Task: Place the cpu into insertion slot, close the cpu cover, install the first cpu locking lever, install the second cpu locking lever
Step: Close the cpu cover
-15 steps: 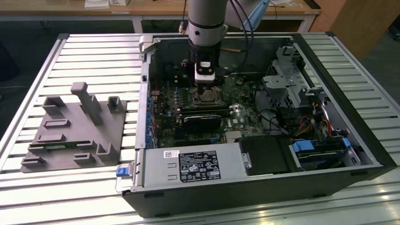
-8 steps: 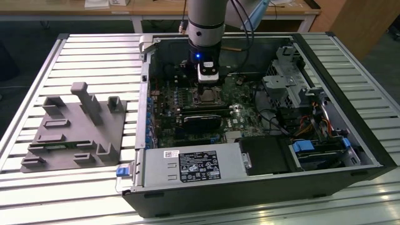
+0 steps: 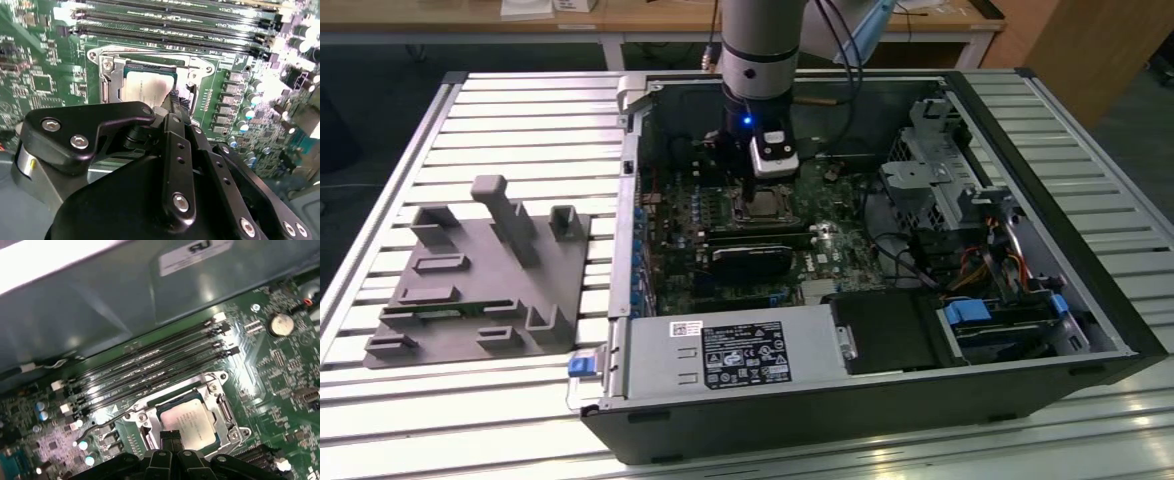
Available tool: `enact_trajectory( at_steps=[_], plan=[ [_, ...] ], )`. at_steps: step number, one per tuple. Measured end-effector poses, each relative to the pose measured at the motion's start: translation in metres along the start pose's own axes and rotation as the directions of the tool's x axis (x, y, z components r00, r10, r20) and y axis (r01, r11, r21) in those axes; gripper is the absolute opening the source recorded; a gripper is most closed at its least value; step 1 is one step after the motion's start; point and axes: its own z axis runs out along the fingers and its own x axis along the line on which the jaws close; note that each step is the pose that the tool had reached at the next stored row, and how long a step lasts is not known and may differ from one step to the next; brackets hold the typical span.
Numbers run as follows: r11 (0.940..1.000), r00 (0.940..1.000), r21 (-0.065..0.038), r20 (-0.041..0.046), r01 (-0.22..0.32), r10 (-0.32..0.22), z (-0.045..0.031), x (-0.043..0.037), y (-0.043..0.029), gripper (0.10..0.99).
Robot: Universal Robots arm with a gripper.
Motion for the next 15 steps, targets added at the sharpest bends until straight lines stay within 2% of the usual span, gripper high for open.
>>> enact_trajectory(
  at_steps=[4,10,15],
  plan=[
    [0.9989,0.9989,0.0,-0.001,0.046,-0.046,0.0001,0.0,0.0,0.106],
    [0.9986,0.9986,0.0,-0.0008,0.053,-0.053,0.0002,0.0,0.0,0.106],
    [0.9954,0.9954,-0.004,0.0049,0.096,-0.096,0.0016,0.0,-0.0001,0.106]
  ],
)
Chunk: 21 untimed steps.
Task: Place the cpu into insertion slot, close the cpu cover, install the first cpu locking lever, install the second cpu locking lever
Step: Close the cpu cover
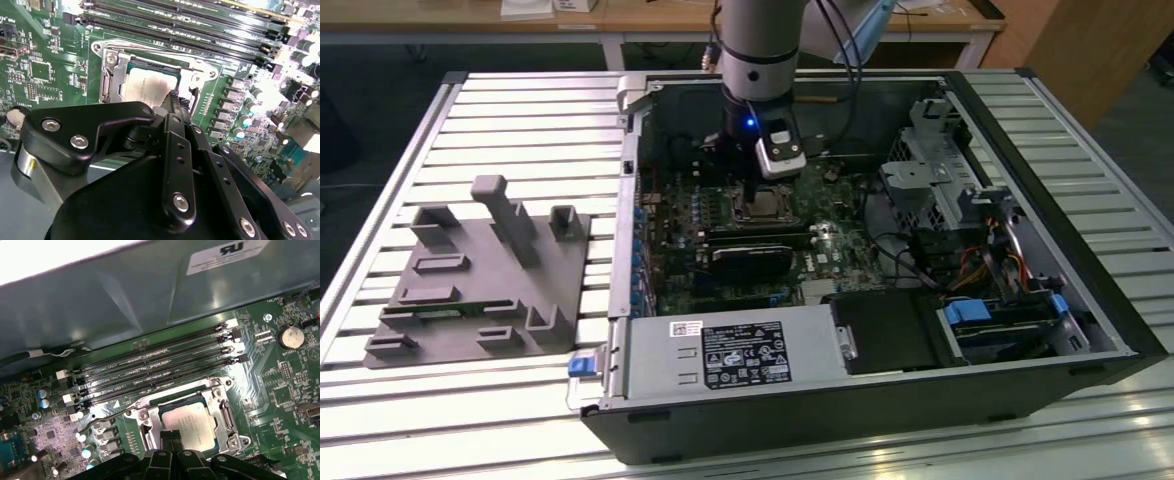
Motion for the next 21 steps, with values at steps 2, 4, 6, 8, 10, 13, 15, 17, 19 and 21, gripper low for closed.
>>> enact_trajectory(
  at_steps=[2,4,6,8,10,13,15,17,19,21],
  plan=[
    [0.9999,0.9999,-0.002,0.0058,0.012,-0.012,0.0009,0.0,-0.0003,0.106],
    [0.9998,0.9997,-0.005,0.0128,0.021,-0.021,0.002,0.0001,-0.0006,0.106],
    [0.9995,0.9994,-0.007,0.0178,0.031,-0.031,0.0031,0.0003,-0.0011,0.106],
    [0.999,0.9988,-0.008,0.02,0.044,-0.044,0.0043,0.0005,-0.0014,0.106],
    [0.9981,0.9979,-0.008,0.0206,0.061,-0.061,0.0048,0.0008,-0.0017,0.106],
    [0.996,0.9959,-0.009,0.0203,0.089,-0.089,0.0051,0.0013,-0.0019,0.106],
    [0.9946,0.9944,-0.009,0.0205,0.104,-0.103,0.0052,0.0019,-0.0023,0.106],
    [0.9936,0.9934,-0.01,0.0237,0.112,-0.112,0.0056,0.0029,-0.0029,0.106],
    [0.9929,0.9926,-0.011,0.0298,0.118,-0.118,0.0061,0.004,-0.0036,0.106],
    [0.9921,0.9916,-0.012,0.0338,0.125,-0.125,0.0067,0.005,-0.0043,0.106]
  ],
)
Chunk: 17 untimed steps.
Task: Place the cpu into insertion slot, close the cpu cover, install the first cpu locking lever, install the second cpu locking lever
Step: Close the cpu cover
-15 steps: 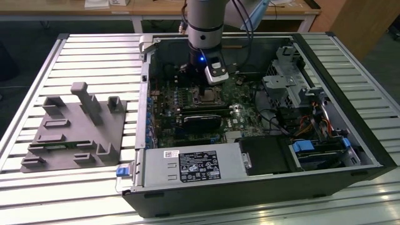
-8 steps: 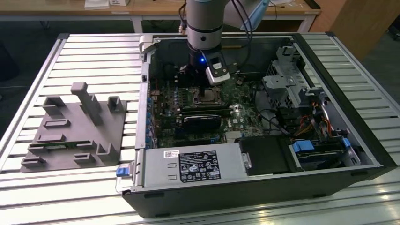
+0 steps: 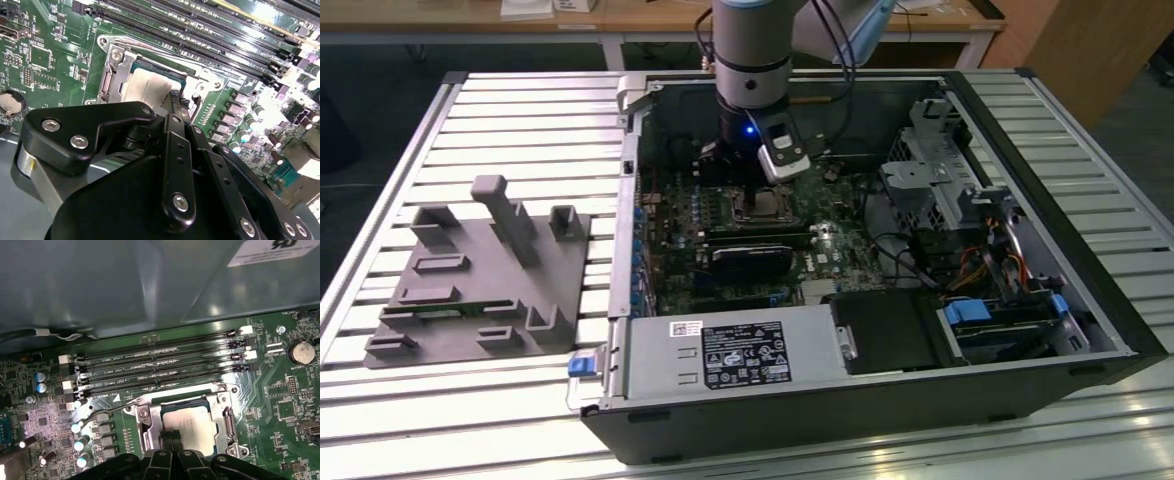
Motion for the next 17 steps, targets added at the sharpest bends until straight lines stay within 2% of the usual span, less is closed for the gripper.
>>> enact_trajectory(
  at_steps=[5,11,17],
  plan=[
    [0.9998,0.9998,-0.003,0.0037,0.02,-0.02,0.0014,0.0035,-0.0011,0.106],
    [0.9984,0.9985,-0.011,0.0039,0.055,-0.055,0.0027,0.0058,-0.0015,0.106],
    [0.9963,0.9964,-0.014,0.0066,0.085,-0.085,0.0029,0.009,-0.0022,0.106]
  ],
)
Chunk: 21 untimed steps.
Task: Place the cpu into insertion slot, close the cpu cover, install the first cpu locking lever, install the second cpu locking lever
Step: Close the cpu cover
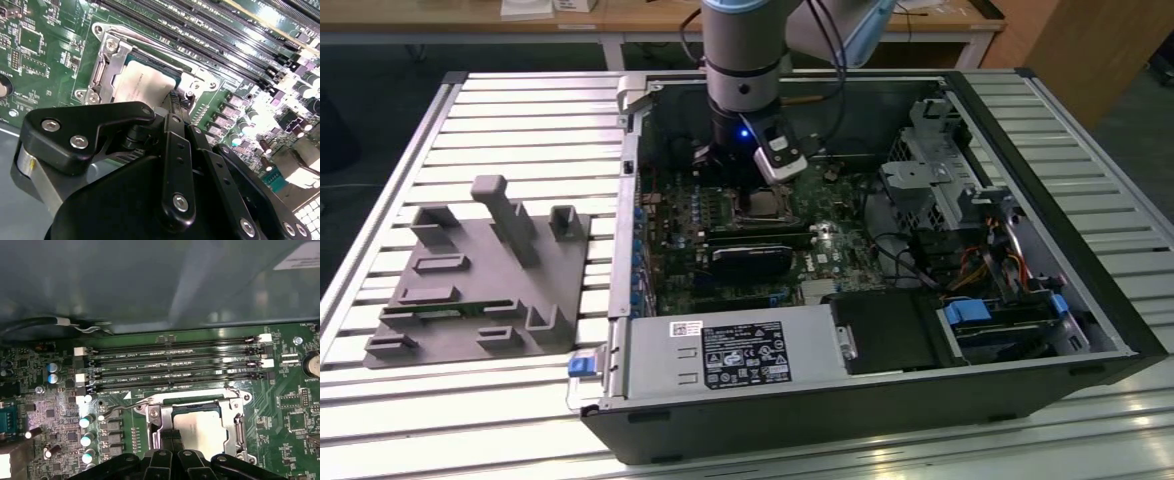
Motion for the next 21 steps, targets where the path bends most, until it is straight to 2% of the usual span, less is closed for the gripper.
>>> enact_trajectory(
  at_steps=[7,21],
  plan=[
    [0.9997,0.9997,-0.005,0.003,0.025,-0.025,0.0019,0.0047,-0.0006,0.106],
    [0.9996,0.9996,-0.005,0.0031,0.029,-0.029,0.0042,0.005,-0.0007,0.106]
  ],
)
